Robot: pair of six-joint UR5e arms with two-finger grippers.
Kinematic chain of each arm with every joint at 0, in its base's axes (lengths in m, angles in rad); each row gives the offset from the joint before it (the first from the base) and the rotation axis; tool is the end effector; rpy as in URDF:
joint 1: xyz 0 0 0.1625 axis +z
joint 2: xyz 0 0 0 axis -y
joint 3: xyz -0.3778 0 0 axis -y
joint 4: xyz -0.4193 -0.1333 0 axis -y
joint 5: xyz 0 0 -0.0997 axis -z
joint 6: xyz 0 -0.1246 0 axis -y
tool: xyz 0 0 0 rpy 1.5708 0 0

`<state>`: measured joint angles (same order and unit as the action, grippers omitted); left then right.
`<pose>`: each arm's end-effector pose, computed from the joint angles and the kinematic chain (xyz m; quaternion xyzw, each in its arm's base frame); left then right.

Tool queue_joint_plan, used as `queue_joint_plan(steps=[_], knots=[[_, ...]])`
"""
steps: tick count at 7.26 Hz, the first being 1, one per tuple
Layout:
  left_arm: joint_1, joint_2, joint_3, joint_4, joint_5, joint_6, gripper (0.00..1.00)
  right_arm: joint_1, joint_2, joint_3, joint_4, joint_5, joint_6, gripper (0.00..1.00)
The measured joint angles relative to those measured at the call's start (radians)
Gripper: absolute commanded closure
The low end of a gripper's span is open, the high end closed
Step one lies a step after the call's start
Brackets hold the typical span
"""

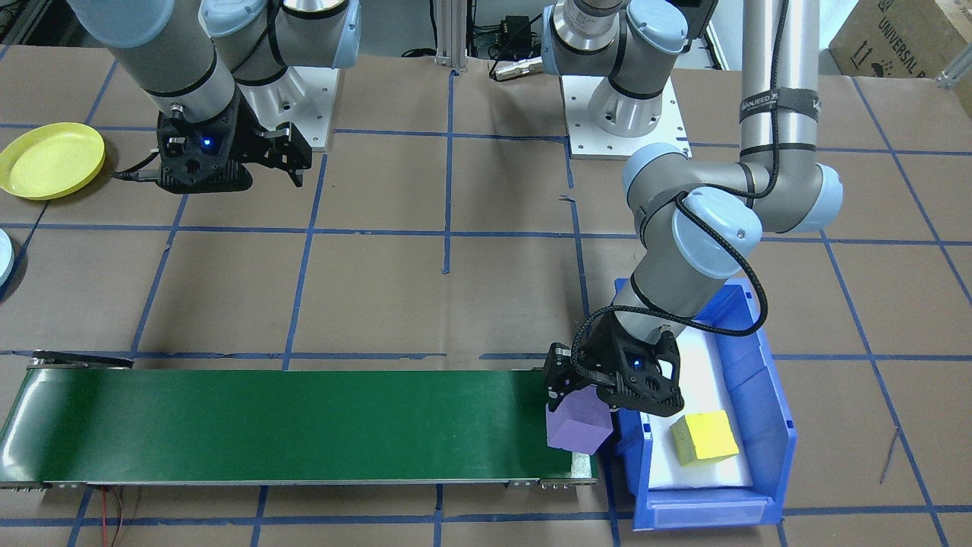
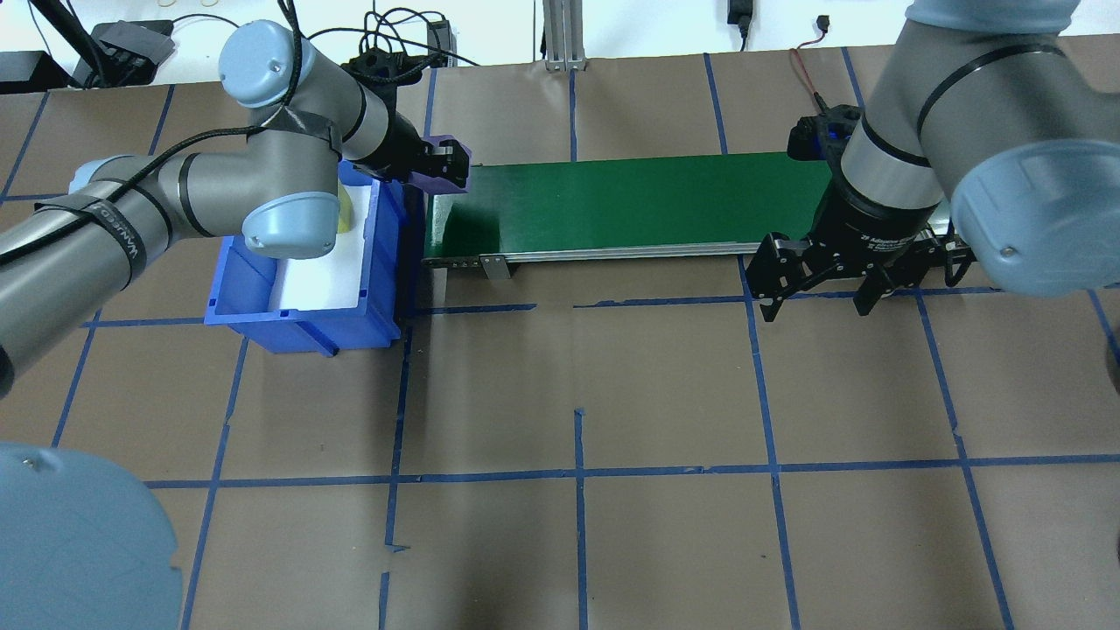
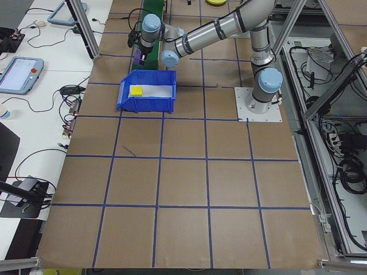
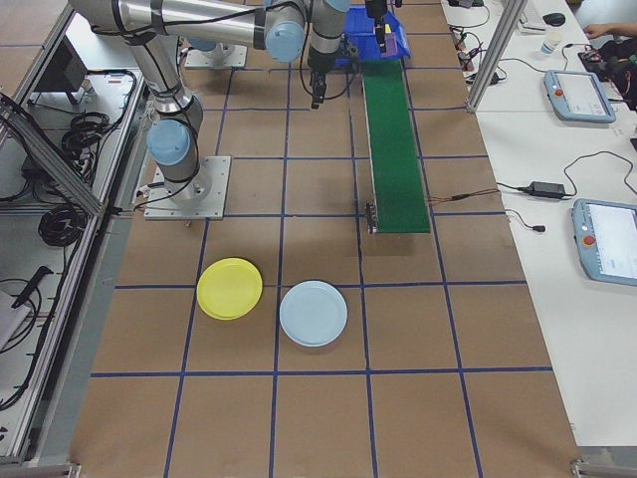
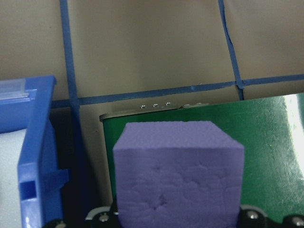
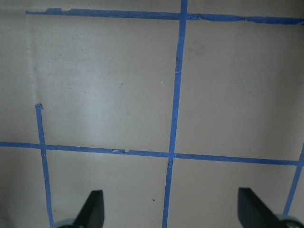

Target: Move block left to right into plate

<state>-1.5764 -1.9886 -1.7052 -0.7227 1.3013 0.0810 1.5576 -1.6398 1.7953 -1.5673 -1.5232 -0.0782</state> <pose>-0.1701 -0.6397 0.2020 -0.0622 -0.9783 0.1510 0.1273 0.1331 -0.4687 0.3358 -0.0305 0.9961 0.0782 0.0273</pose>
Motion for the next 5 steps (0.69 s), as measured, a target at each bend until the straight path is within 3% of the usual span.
queue_joint_plan(steps=[3,5], knots=[[-0.002,-0.004,-0.005,-0.003,0.005,-0.006,0.00,-0.003,0.000,-0.011,0.000,-0.001,0.000,0.00],[-0.002,0.029,-0.003,-0.010,0.056,-0.026,0.00,0.000,0.000,-0.026,0.000,0.000,0.000,0.00]])
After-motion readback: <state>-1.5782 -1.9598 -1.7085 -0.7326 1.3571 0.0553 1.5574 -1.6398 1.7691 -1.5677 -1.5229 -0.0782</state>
